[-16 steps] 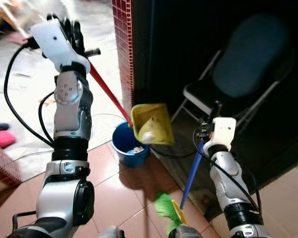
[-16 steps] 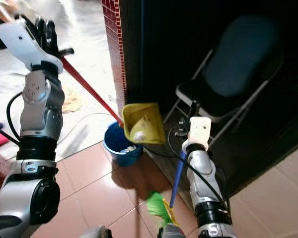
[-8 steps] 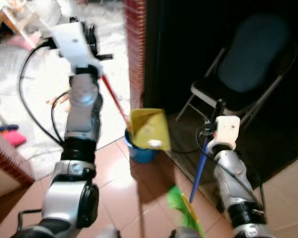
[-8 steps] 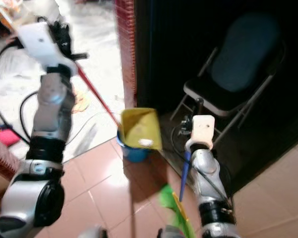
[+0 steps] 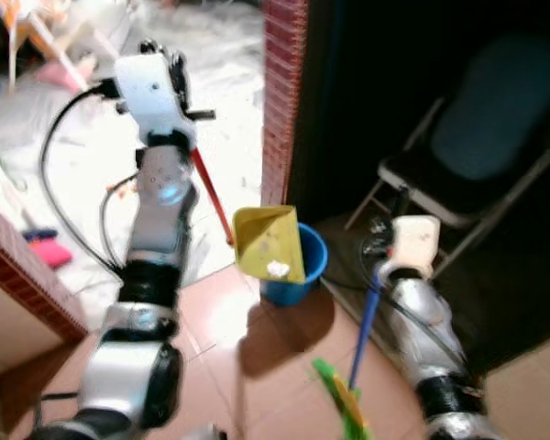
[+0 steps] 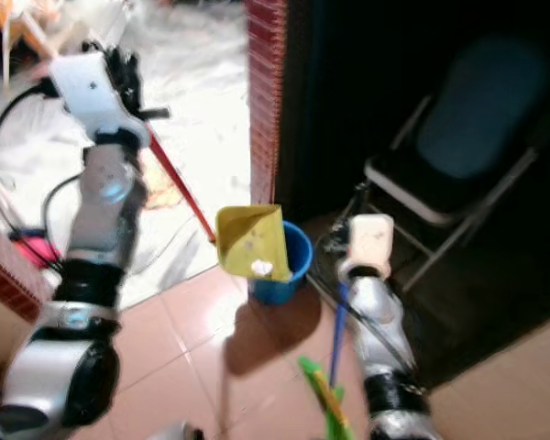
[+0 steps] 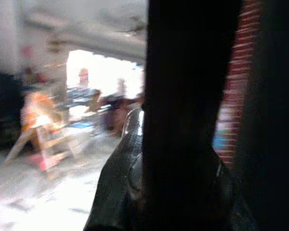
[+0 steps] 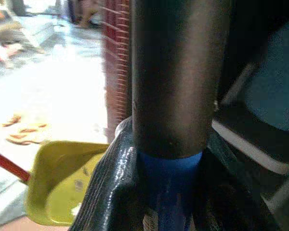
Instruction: Sweep floor
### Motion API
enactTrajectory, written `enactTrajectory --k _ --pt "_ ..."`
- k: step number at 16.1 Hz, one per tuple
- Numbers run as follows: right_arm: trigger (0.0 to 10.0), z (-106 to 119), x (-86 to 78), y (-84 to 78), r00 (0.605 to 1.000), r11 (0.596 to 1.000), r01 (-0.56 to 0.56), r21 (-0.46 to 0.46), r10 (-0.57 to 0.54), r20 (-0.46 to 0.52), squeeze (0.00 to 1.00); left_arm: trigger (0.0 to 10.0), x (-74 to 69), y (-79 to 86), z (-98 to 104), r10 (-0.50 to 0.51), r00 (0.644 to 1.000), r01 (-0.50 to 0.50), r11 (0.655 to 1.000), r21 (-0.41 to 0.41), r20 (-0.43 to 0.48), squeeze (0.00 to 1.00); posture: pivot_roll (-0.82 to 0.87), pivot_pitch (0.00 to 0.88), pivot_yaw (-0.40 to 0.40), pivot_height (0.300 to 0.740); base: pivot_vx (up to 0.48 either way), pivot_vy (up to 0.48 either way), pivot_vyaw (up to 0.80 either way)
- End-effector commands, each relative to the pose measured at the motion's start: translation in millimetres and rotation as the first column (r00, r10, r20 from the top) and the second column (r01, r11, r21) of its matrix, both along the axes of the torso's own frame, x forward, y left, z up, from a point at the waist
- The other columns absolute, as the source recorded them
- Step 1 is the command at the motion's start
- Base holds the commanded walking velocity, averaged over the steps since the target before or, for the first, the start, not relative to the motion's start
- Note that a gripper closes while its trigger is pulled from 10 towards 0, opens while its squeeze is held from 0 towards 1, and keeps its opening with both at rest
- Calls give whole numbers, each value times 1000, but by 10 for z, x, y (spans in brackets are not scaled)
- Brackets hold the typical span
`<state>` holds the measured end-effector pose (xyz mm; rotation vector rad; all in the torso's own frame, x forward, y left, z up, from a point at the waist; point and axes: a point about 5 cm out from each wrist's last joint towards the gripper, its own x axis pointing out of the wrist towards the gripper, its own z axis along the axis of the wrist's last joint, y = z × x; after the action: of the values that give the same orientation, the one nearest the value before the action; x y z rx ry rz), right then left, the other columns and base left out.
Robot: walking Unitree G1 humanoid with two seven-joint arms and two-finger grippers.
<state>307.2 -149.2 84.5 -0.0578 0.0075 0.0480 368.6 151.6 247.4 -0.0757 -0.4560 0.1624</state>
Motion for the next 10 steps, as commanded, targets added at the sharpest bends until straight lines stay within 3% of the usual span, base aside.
enactTrajectory --k 1,6,10 --pt "10000 64 17 -93 999 999 32 12 -32 29 0 10000 -51 -144 276 -28 991 24 999 29 128 0 -68 0 10 740 480 0 0" --pt "10000 63 18 -98 999 999 32 12 -32 27 0 10000 -79 -139 289 13 988 -20 999 38 153 0 -70 0 10 740 480 0 0" --pt "10000 53 15 -81 999 1000 28 12 -29 22 0 10000 -132 -208 294 -33 981 18 997 79 191 0 -69 0 8 740 0 0 0"
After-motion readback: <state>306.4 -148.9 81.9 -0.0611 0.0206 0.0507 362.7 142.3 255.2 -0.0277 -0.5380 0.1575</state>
